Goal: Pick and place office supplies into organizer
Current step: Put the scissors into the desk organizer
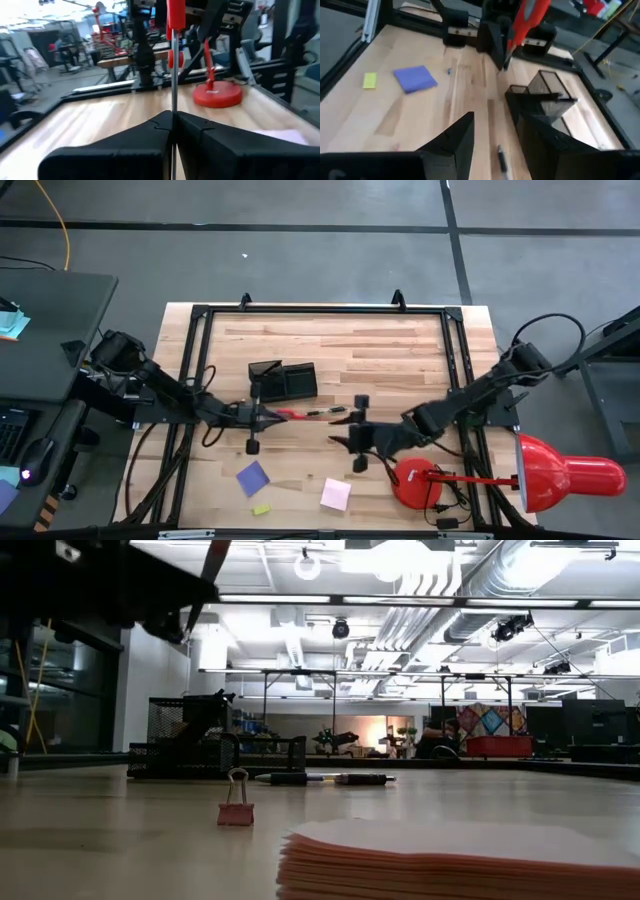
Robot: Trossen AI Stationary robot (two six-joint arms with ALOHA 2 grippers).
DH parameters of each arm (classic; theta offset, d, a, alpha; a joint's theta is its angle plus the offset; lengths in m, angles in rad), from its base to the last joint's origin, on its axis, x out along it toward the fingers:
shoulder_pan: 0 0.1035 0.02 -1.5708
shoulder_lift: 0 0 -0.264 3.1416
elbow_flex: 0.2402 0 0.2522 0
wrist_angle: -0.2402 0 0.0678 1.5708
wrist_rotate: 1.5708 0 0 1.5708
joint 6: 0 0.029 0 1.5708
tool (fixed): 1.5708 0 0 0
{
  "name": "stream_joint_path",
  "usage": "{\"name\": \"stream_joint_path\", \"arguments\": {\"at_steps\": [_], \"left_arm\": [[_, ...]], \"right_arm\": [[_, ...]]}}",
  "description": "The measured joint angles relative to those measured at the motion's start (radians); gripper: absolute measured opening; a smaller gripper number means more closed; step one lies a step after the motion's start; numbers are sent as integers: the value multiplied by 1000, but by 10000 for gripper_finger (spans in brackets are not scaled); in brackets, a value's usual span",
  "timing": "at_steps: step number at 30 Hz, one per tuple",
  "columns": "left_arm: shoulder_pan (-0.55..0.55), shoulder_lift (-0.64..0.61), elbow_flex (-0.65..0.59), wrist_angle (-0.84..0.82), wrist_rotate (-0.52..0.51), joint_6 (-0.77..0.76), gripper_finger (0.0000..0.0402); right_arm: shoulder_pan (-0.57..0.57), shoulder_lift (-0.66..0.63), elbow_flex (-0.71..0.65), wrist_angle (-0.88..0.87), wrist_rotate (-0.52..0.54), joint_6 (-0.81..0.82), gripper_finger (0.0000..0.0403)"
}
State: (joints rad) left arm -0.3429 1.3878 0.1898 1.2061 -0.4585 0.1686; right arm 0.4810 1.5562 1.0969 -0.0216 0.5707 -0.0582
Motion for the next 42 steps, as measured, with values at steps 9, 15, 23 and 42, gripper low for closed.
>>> {"name": "stream_joint_path", "arguments": {"at_steps": [9,15,23,42], "left_arm": [[2,-12,-39,25,89,38,0],[-27,-47,-39,-62,84,42,0],[-77,-217,-39,-246,73,34,0],[-76,-219,-39,-275,-67,-20,0]], "right_arm": [[-164,113,0,223,-232,-130,142],[-209,141,-10,217,-228,-170,141],[-248,34,-475,985,-316,-239,141],[-339,51,-408,1001,-651,-281,142]]}}
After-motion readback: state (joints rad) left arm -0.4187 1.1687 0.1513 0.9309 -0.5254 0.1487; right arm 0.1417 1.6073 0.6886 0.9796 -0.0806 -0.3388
